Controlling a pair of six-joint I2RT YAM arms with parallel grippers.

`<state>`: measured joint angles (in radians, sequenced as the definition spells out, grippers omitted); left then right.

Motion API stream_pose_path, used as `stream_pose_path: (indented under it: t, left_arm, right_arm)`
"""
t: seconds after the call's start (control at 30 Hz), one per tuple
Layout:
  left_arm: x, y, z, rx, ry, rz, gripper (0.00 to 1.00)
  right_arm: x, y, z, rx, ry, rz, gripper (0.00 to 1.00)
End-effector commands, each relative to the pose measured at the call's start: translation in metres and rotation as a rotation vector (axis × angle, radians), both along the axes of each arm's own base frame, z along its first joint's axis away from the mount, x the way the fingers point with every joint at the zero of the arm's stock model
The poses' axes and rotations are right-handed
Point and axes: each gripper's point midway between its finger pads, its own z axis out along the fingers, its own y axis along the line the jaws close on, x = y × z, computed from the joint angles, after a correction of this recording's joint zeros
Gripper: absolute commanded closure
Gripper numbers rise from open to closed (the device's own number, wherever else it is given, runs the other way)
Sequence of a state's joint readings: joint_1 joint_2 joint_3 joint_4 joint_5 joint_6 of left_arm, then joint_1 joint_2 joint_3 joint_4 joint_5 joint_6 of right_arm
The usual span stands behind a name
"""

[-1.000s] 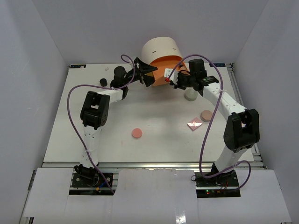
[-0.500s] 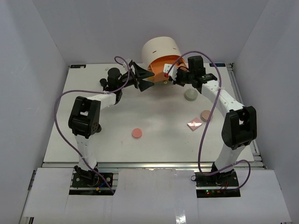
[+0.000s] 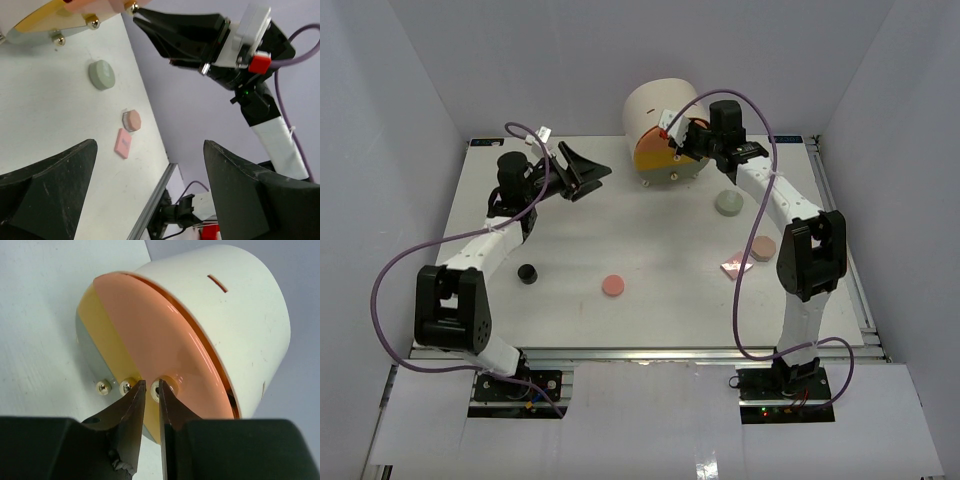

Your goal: Organize the makeup

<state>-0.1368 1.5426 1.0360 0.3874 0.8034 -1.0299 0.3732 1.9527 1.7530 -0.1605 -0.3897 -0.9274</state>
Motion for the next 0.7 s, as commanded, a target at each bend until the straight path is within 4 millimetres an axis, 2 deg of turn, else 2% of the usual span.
stream_pose_path:
  t: [0.0,0.03,0.13,0.17,0.2,0.23,0.33,0.37,0.43,0.57,0.67]
  left_arm:
    - [-0.020,0.029,-0.005,0.210,-0.112,0.094,0.02]
    - [-0.022,0.034,-0.003,0.236,-0.132,0.113,0.02]
    - [-0.032,0.054,-0.001,0.368,-0.201,0.193,0.02]
    - [-0.038,0.059,0.004,0.403,-0.235,0.211,0.02]
    - [-0.041,0.063,0.007,0.425,-0.256,0.231,0.02]
    - [-0.045,0.068,0.007,0.443,-0.269,0.254,0.02]
    - [-0.053,0.076,0.000,0.464,-0.277,0.295,0.02]
    - [-0.059,0.076,0.001,0.463,-0.291,0.300,0.02]
    - [-0.065,0.077,-0.009,0.468,-0.274,0.297,0.02]
    - [-0.081,0.079,-0.016,0.478,-0.280,0.292,0.02]
    - [-0.090,0.082,-0.019,0.491,-0.297,0.302,0.02]
  right_arm:
    - [0.012,0.007,0.033,0.089,-0.055,-0.067,0.75]
    - [0.010,0.007,0.025,0.085,-0.037,-0.065,0.75]
    - [-0.020,0.001,0.034,0.150,-0.001,-0.059,0.75]
    - [-0.027,-0.003,0.024,0.163,0.034,-0.060,0.75]
    - [-0.033,-0.006,0.034,0.197,0.024,-0.061,0.74]
    - [-0.036,-0.010,0.042,0.239,0.030,-0.075,0.72]
    - [-0.042,-0.016,0.039,0.272,0.062,-0.093,0.70]
    - [-0.039,-0.016,0.036,0.265,0.065,-0.096,0.73]
    - [-0.031,-0.014,0.033,0.247,0.067,-0.102,0.74]
    - [0.002,-0.006,0.020,0.247,0.092,-0.134,0.75]
    - [0.025,-0.003,0.031,0.277,0.068,-0.172,0.76]
